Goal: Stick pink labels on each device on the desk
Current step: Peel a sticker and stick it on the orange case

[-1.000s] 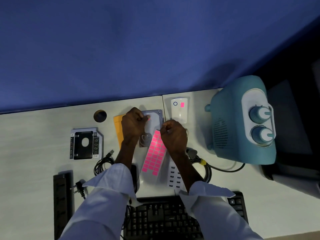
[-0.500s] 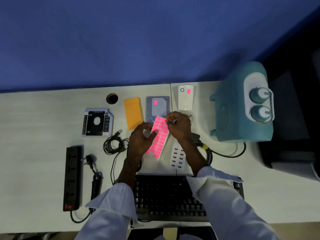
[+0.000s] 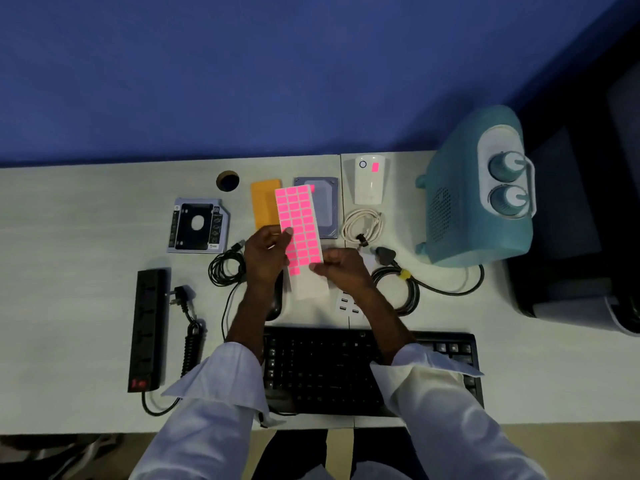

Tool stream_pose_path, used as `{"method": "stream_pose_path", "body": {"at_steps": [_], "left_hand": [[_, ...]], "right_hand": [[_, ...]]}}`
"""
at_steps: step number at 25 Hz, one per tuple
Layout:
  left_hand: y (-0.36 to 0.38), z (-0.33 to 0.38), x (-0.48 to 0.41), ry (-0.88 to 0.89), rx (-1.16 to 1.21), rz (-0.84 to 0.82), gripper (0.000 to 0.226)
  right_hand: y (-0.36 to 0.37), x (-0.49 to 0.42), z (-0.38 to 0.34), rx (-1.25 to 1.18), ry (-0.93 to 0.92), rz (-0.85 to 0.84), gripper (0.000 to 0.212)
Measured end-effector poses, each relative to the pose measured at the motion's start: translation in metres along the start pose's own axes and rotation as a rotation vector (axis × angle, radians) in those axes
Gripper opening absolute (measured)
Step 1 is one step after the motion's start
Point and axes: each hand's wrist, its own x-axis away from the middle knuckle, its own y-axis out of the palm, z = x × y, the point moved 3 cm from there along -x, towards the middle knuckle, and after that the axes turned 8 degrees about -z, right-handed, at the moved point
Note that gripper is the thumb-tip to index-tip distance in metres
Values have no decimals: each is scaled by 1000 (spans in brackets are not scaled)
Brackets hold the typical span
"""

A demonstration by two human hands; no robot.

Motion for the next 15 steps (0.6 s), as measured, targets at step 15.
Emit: {"method": "stream_pose_path", "body": {"at_steps": [15], "left_hand": [[1, -10, 33, 363, -447, -194, 29]], "right_hand": [[1, 25, -2, -230, 32, 148, 24]]}}
